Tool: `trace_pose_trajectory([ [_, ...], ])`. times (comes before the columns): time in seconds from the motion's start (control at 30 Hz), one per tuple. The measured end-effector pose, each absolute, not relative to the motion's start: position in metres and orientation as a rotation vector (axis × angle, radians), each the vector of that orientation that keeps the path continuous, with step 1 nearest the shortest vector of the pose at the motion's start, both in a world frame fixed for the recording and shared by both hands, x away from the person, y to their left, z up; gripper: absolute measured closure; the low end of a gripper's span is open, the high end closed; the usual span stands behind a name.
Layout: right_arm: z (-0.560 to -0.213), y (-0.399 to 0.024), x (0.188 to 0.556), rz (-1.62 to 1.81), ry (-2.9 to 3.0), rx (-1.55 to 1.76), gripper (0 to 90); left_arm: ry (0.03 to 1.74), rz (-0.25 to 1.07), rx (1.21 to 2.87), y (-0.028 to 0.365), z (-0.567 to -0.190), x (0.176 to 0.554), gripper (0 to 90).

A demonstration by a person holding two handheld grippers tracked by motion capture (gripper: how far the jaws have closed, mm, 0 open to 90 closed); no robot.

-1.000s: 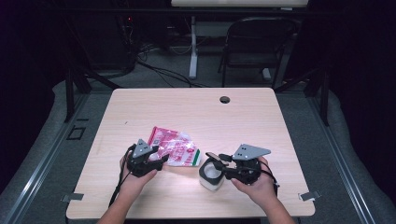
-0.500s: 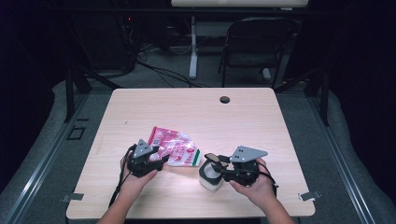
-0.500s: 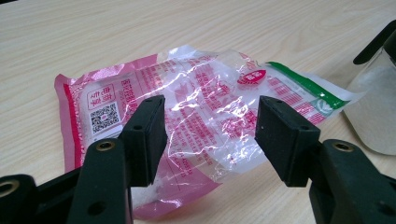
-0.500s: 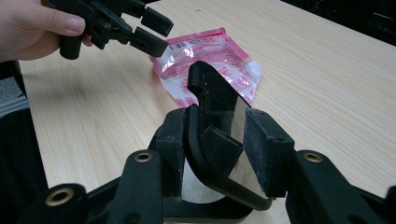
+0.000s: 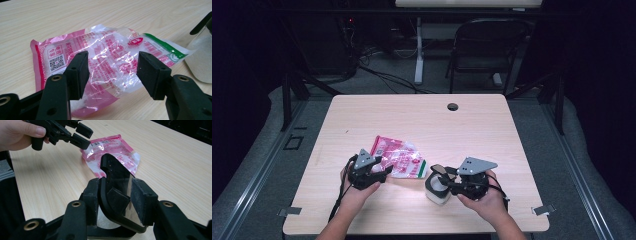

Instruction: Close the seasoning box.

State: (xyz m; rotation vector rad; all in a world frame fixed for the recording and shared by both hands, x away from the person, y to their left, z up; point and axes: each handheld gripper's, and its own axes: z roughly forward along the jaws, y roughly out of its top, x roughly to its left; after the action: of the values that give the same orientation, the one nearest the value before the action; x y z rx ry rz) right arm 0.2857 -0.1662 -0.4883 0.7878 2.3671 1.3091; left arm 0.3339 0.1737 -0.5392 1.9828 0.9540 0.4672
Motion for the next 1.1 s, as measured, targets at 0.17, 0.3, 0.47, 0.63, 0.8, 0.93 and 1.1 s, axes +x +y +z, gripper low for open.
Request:
trace_pose_trajectory([
  [0.17,-0.489,-0.164,0.285,1.300,2.373,0.779,58.2,0.956,0.468,1.981,0.174,-0.539,0.334,43.1],
  [0.3,-0.489,-0.164,0.284,1.293,2.376,0.773,58.1,0.955,0.469,1.980,0.174,-0.539,0.334,43.1],
  [0.47,-0.490,-0.161,0.284,1.311,2.387,0.777,56.7,0.956,0.468,1.981,0.174,-0.539,0.334,43.1],
  [0.63,-0.492,-0.158,0.284,1.313,2.400,0.776,51.1,0.959,0.471,1.979,0.174,-0.539,0.334,42.8],
  [0.8,-0.496,-0.157,0.285,1.328,2.409,0.786,47.7,0.963,0.470,1.979,0.174,-0.539,0.334,42.7],
  [0.93,-0.498,-0.155,0.286,1.323,2.418,0.782,46.7,0.965,0.470,1.982,0.175,-0.539,0.334,42.7],
  [1.1,-0.500,-0.153,0.286,1.308,2.427,0.772,46.2,0.970,0.469,1.980,0.175,-0.539,0.335,42.8],
])
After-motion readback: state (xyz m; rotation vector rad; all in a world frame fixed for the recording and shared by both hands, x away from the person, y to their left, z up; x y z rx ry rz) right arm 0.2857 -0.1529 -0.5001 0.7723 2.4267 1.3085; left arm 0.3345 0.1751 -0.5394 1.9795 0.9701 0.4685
